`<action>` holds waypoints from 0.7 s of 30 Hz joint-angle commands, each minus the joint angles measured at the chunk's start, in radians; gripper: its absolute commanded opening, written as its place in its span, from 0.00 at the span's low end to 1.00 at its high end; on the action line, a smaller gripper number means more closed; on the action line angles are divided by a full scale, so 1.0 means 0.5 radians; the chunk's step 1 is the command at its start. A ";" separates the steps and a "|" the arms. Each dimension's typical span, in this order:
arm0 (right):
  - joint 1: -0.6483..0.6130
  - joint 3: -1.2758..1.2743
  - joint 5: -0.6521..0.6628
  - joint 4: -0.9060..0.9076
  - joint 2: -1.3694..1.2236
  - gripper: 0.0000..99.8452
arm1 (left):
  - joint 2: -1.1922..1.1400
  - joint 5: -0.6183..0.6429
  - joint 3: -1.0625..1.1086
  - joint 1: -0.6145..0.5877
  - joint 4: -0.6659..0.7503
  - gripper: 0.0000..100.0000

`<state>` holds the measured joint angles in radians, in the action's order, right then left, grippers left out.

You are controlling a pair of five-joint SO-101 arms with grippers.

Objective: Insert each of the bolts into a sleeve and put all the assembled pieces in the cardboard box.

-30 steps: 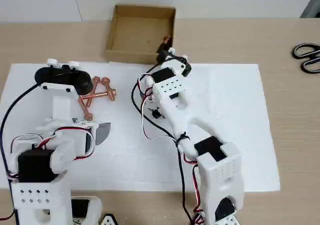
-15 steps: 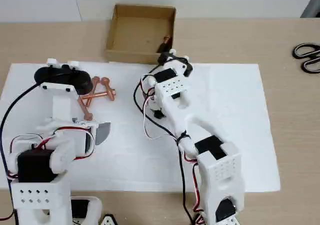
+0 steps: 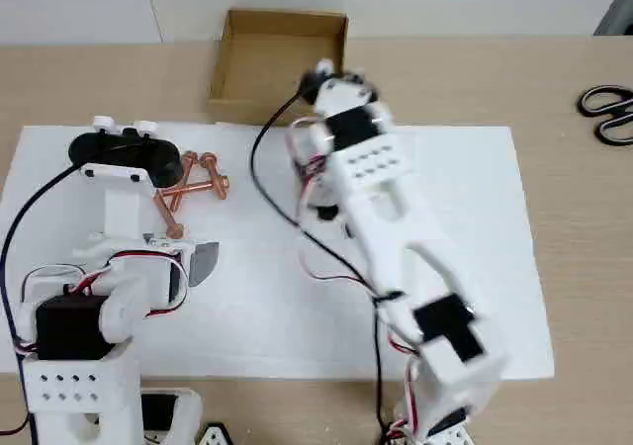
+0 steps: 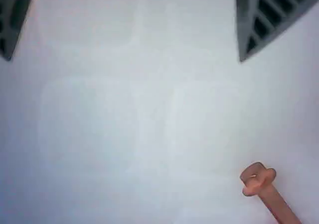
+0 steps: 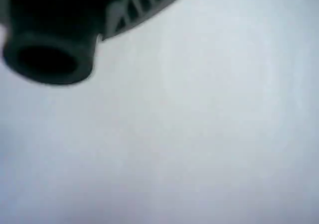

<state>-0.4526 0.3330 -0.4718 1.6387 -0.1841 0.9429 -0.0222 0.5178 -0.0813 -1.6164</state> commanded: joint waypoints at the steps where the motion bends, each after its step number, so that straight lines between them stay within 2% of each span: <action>1: 0.213 0.092 0.181 0.026 0.354 0.00 | -0.068 -0.006 -0.008 -0.012 0.012 0.27; 6: 0.407 0.092 0.390 0.032 0.489 0.01 | -0.433 -0.003 -0.094 -0.012 0.015 0.25; 11: 0.410 0.092 0.982 0.044 0.502 0.00 | -0.890 -0.003 -0.459 -0.086 0.015 0.21; 13: 0.410 0.092 1.132 0.044 0.502 0.00 | -1.065 -0.003 -0.609 -0.169 0.021 0.21; 21: 0.400 0.092 1.142 0.044 0.505 0.00 | -1.672 -0.009 -0.901 -0.325 0.233 0.21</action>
<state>-0.2593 0.3330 0.0867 1.6556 0.0046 0.1741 -0.0176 0.1281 -0.2348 -1.5505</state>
